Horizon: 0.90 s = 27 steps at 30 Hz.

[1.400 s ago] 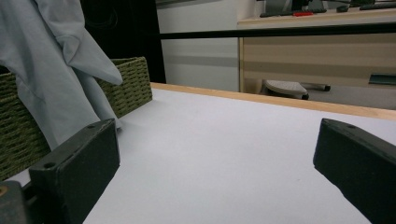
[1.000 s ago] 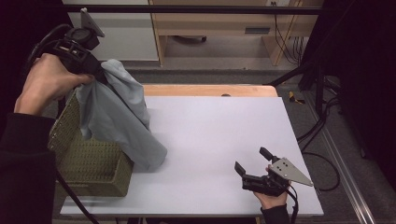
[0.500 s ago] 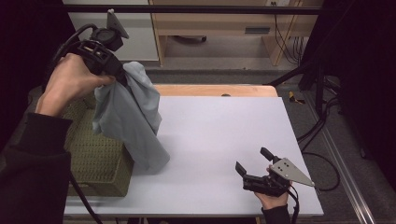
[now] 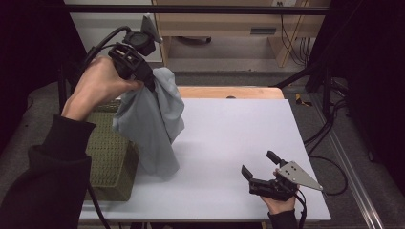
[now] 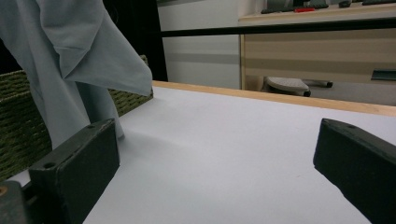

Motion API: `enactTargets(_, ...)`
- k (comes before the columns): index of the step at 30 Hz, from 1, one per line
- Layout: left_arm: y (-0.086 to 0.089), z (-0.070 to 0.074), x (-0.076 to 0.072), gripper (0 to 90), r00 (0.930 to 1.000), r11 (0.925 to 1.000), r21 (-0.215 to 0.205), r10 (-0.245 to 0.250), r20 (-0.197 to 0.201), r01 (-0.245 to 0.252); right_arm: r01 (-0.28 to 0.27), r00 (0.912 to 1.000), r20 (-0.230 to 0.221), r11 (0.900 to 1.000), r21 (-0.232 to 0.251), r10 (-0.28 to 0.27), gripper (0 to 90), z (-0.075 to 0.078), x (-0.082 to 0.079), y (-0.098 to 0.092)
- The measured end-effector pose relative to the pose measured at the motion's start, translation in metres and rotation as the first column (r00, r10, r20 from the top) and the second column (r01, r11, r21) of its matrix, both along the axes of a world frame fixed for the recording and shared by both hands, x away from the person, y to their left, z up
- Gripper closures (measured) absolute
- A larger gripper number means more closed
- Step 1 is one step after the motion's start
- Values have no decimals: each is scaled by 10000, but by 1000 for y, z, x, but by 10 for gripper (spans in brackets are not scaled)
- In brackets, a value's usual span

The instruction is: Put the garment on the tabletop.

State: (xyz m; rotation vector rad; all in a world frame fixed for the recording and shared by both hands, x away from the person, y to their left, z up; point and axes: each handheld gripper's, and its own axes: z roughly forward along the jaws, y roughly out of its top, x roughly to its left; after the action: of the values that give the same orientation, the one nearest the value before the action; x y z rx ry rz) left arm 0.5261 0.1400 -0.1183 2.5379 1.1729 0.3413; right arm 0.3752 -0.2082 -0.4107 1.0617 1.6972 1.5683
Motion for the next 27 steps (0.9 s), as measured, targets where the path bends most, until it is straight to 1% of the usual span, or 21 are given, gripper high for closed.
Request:
enactTargets(1, -3, 0, 0, 781, 10000, 10000, -8, -46, -22, 46, 18, 9996, -271, 9996, 275, -11, 7, 1, -2, 2)
enactTargets(2, -5, 0, 0, 781, 9999, 9999, 32, -127, 59, 127, 26, 9999, -149, 9998, 179, -23, 7, 0, -1, 2)
enactTargets(3, -9, 0, -1, 781, 9999, 9999, 4, -166, -23, 166, 78, 9999, -108, 9999, 121, -77, 7, 0, 0, 1)
enactTargets(5, -16, 0, -1, 781, 9996, 9996, 49, -270, -10, 270, 65, 9998, -173, 9998, 171, -62, 7, 1, -1, 1)
enactTargets(7, -23, -1, -2, 781, 9995, 9995, -28, -323, -55, 323, 23, 9999, -106, 9999, 153, -21, 7, 1, -1, 1)
enactTargets(8, -25, 0, -2, 781, 9991, 9991, 48, -421, -12, 421, 14, 9999, -151, 9999, 168, -12, 7, 1, -1, 1)
enactTargets(9, -29, 1, -3, 781, 9985, 9984, 53, -556, 31, 555, -25, 10000, -27, 10000, 29, 25, 7, 0, 0, 0)
enactTargets(10, -31, 1, -4, 781, 9984, 9984, 18, -567, 1, 567, 48, 9998, -185, 9997, 219, -44, 7, 1, -1, 1)
enactTargets(13, -40, 5, -7, 781, 9968, 9968, -64, -800, 68, 800, 1, 10000, -50, 10000, 75, -1, 7, 1, -1, 0)
enactTargets(14, -42, 6, -8, 781, 9966, 9966, -91, -817, 104, 818, -5, 10000, -63, 9997, 224, 6, 7, 2, -1, 1)
enactTargets(15, -45, 7, -10, 781, 9963, 9963, -110, -855, 81, 856, -22, 10000, -1, 9999, 170, 22, 7, 1, -1, 1)
enactTargets(16, -47, 7, -10, 781, 9955, 9956, -75, -938, 112, 939, -33, 10000, -54, 9998, 206, 34, 7, 2, -1, 1)
enactTargets(18, -54, 9, -13, 781, 9933, 9933, -177, -1143, 143, 1145, -32, 9999, -139, 9997, 244, 36, 7, 2, -1, 2)
enactTargets(19, -57, 9, -14, 781, 9922, 9921, -183, -1237, 178, 1240, -96, 10000, -22, 10000, 14, 96, 6, 1, -1, 0)
enactTargets(20, -59, 9, -15, 781, 9907, 9907, -123, -1355, 142, 1357, -24, 9998, -207, 9997, 224, 28, 6, 2, -2, 2)
enactTargets(21, -62, 8, -16, 781, 9890, 9890, -59, -1478, 115, 1479, -25, 9999, -132, 9997, 229, 28, 6, 2, -2, 2)
enactTargets(22, -65, 6, -17, 781, 9890, 9891, -81, -1472, 136, 1473, -19, 10000, -37, 9999, 163, 19, 6, 2, -1, 1)
enactTargets(23, -68, 4, -17, 781, 9863, 9863, 14, -1648, 60, 1648, -14, 9999, -150, 9999, 145, 16, 6, 2, -3, 1)
enactTargets(24, -69, 2, -17, 781, 9866, 9866, -14, -1632, 85, 1632, -45, 10000, -46, 9999, 158, 46, 7, 2, -2, 0)
enactTargets(25, -70, 2, -17, 781, 9851, 9851, 37, -1719, 63, 1718, -50, 10000, -43, 9998, 168, 51, 7, 2, -2, 0)
enactTargets(27, -74, -2, -17, 781, 9836, 9836, -42, -1804, 54, 1804, -47, 10000, -37, 9999, 136, 47, 6, 2, -2, 0)
